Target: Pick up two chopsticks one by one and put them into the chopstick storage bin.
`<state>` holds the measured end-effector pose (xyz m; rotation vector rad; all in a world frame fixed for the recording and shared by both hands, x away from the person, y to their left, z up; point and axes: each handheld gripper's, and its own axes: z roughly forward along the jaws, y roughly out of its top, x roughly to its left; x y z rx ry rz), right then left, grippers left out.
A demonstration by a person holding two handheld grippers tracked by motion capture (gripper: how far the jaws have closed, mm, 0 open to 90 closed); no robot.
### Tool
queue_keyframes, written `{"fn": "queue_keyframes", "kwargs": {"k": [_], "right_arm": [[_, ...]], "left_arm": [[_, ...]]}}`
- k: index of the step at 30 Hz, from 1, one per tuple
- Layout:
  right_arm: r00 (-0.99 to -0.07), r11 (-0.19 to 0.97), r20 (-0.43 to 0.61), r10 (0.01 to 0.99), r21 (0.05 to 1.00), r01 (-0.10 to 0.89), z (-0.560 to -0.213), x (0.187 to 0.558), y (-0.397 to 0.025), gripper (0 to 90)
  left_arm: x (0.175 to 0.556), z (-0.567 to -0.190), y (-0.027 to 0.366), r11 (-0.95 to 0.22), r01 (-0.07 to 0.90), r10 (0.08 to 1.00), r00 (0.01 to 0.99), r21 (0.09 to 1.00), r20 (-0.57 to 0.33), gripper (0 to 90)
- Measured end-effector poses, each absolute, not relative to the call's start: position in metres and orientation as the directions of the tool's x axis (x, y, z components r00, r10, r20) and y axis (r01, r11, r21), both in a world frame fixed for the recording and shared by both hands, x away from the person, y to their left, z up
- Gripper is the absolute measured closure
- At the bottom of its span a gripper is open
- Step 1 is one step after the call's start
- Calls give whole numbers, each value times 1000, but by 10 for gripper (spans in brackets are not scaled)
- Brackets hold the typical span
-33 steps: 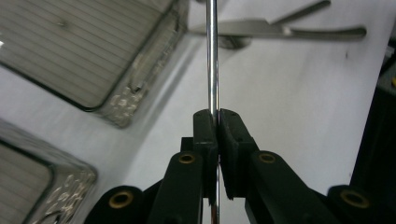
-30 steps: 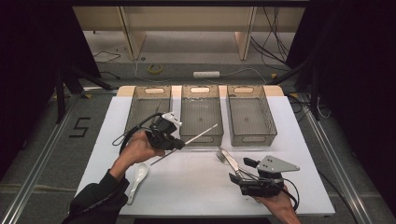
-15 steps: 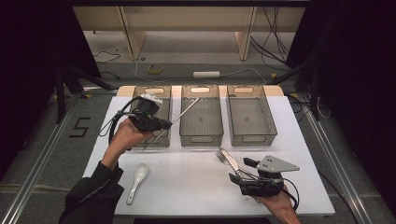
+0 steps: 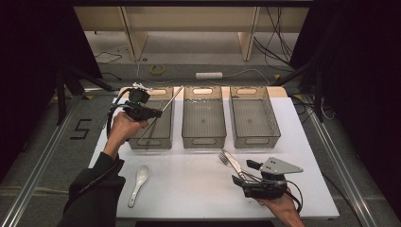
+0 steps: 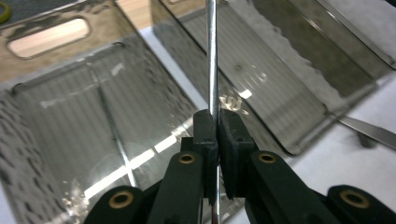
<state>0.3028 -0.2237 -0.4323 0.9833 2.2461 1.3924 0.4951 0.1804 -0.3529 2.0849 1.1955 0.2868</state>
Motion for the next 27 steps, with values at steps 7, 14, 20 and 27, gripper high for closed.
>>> {"fn": "queue_keyframes", "kwargs": {"k": [7, 14, 20, 27], "right_arm": [[-713, 287, 85, 696, 877, 386, -432, 303, -224, 243], [-714, 289, 84, 695, 877, 384, -432, 303, -224, 243], [-716, 288, 85, 693, 878, 383, -432, 303, -223, 243], [-716, 288, 86, 693, 877, 384, -432, 303, -223, 243]], "left_arm": [[513, -357, 188, -290, 690, 872, 476, 663, -114, 858], [530, -365, 197, -253, 720, 902, 417, 646, -111, 858], [539, -378, 206, -225, 737, 923, 371, 637, -104, 857], [545, -389, 211, -199, 741, 937, 335, 642, -96, 857]]}}
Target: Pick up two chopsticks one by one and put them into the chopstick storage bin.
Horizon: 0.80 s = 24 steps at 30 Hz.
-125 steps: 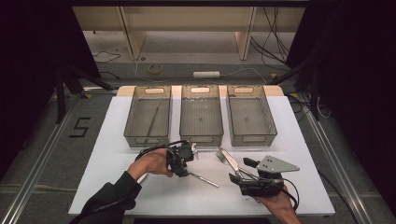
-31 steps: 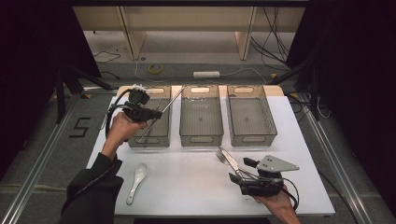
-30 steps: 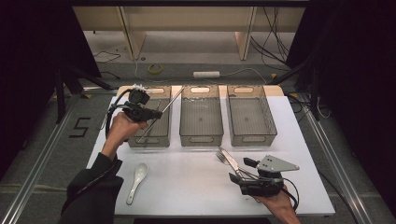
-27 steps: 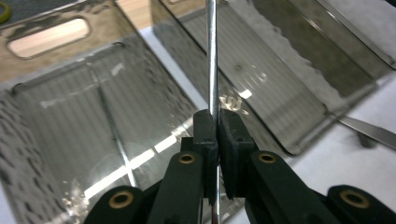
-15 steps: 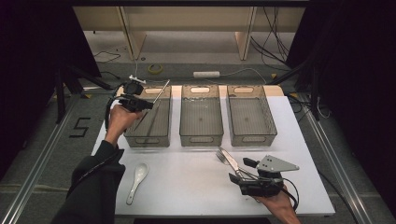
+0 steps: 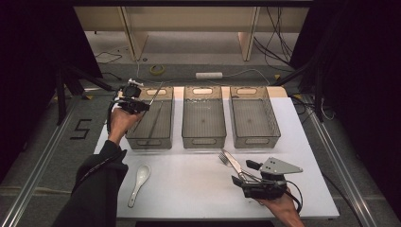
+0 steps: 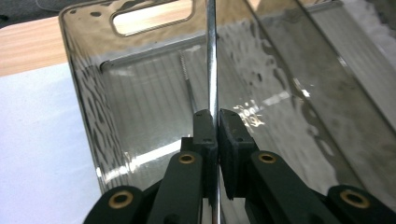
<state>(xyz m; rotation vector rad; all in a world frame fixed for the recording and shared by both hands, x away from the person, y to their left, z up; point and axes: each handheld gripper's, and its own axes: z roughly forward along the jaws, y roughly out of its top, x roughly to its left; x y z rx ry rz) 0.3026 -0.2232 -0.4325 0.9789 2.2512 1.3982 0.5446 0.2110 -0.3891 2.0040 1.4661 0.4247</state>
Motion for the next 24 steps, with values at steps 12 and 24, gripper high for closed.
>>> {"fn": "queue_keyframes", "kwargs": {"k": [12, 24], "right_arm": [[-718, 290, 86, 690, 877, 384, -433, 302, -223, 243], [-718, 290, 87, 691, 876, 385, -433, 302, -223, 244]], "left_arm": [[549, -407, 211, -189, 765, 942, 318, 615, -106, 855], [546, -403, 208, -175, 757, 944, 311, 630, -112, 503]]}}
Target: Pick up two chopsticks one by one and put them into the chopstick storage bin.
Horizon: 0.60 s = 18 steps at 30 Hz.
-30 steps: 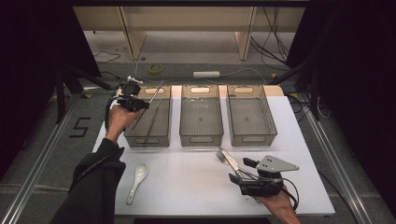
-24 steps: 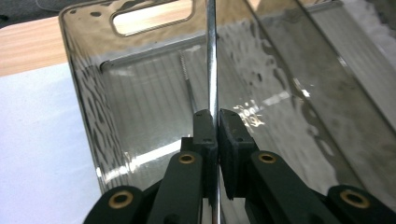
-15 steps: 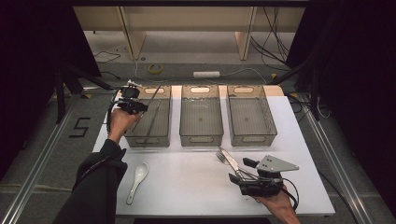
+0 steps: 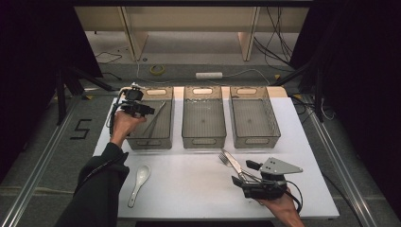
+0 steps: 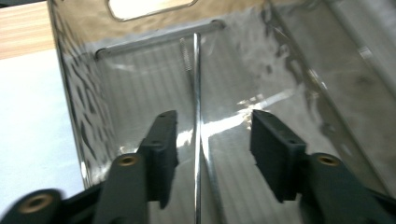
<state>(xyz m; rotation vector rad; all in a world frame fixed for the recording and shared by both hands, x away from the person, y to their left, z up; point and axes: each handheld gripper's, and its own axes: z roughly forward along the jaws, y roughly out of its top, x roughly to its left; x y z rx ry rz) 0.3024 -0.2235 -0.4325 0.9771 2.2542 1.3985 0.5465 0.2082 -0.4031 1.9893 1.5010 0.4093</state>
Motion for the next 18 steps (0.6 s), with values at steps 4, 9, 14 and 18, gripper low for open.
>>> {"fn": "queue_keyframes", "kwargs": {"k": [4, 9, 14, 18], "right_arm": [[-717, 288, 88, 691, 877, 385, -432, 302, -224, 244], [-717, 288, 87, 691, 877, 384, -432, 302, -223, 243], [-717, 289, 87, 692, 876, 386, -433, 302, -223, 243], [-715, 288, 87, 694, 876, 386, -432, 303, -223, 243]], "left_arm": [[539, -395, 208, -158, 754, 936, 319, 637, -145, 412], [521, -387, 208, -173, 747, 919, 357, 642, -166, 306], [503, -381, 209, -181, 737, 904, 385, 651, -185, 255], [491, -379, 209, -206, 728, 900, 404, 654, -166, 249]]}}
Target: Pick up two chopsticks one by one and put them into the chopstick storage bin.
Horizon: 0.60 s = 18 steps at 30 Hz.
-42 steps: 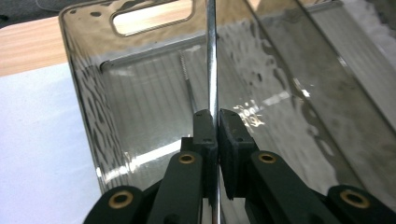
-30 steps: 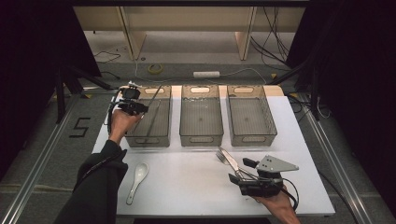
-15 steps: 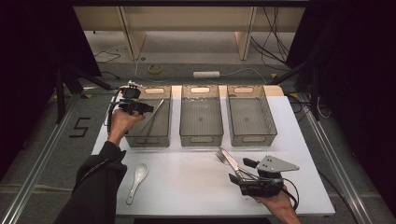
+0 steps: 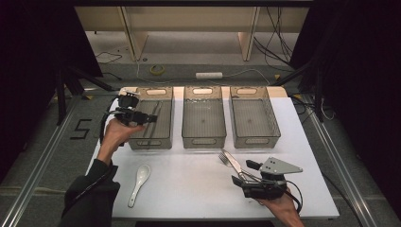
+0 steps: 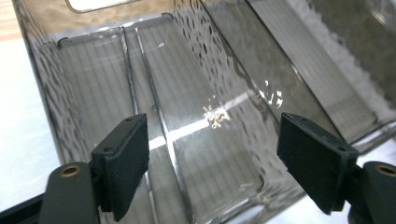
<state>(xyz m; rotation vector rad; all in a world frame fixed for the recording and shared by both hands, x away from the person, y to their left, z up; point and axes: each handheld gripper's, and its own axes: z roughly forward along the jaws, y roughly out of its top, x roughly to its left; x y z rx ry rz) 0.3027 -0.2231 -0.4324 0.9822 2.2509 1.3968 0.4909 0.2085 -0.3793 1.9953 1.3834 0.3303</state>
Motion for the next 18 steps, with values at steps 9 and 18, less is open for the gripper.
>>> {"fn": "queue_keyframes", "kwargs": {"k": [9, 18], "right_arm": [[-716, 289, 82, 694, 878, 381, -431, 302, -223, 244], [-718, 287, 83, 691, 880, 378, -431, 301, -223, 243]], "left_arm": [[461, -376, 203, -246, 709, 889, 436, 661, -137, 219], [435, -369, 196, -290, 678, 860, 494, 676, -127, 204]]}}
